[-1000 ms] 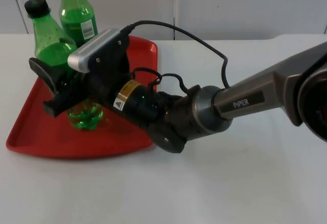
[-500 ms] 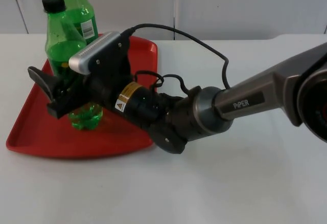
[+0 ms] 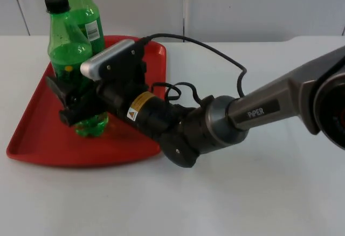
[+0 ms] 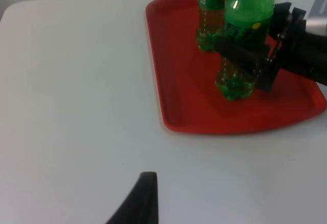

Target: Place the bottle upright on the tray.

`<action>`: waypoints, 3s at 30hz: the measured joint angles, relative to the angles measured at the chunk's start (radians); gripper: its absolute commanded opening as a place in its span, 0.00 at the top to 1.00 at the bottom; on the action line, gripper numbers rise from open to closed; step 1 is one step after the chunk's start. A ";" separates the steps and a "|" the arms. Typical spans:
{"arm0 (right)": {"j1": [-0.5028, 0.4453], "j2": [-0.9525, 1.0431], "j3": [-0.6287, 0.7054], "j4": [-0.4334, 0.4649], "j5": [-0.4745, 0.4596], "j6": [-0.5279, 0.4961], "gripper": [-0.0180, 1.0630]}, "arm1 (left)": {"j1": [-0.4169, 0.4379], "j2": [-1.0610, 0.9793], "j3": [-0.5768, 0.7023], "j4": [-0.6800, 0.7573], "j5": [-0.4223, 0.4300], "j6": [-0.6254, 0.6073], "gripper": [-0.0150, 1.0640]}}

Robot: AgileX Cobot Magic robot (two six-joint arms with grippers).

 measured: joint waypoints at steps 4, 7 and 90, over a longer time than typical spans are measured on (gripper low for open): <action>0.000 0.000 0.015 -0.006 0.010 0.000 0.21 | 0.000 0.000 0.000 0.000 0.000 0.000 0.01; 0.000 0.000 0.021 -0.071 0.016 0.000 0.10 | 0.000 0.000 0.000 0.000 0.000 0.000 0.01; 0.058 -0.582 0.023 0.272 1.814 -0.273 0.01 | 0.000 0.000 0.000 0.000 0.000 0.000 0.01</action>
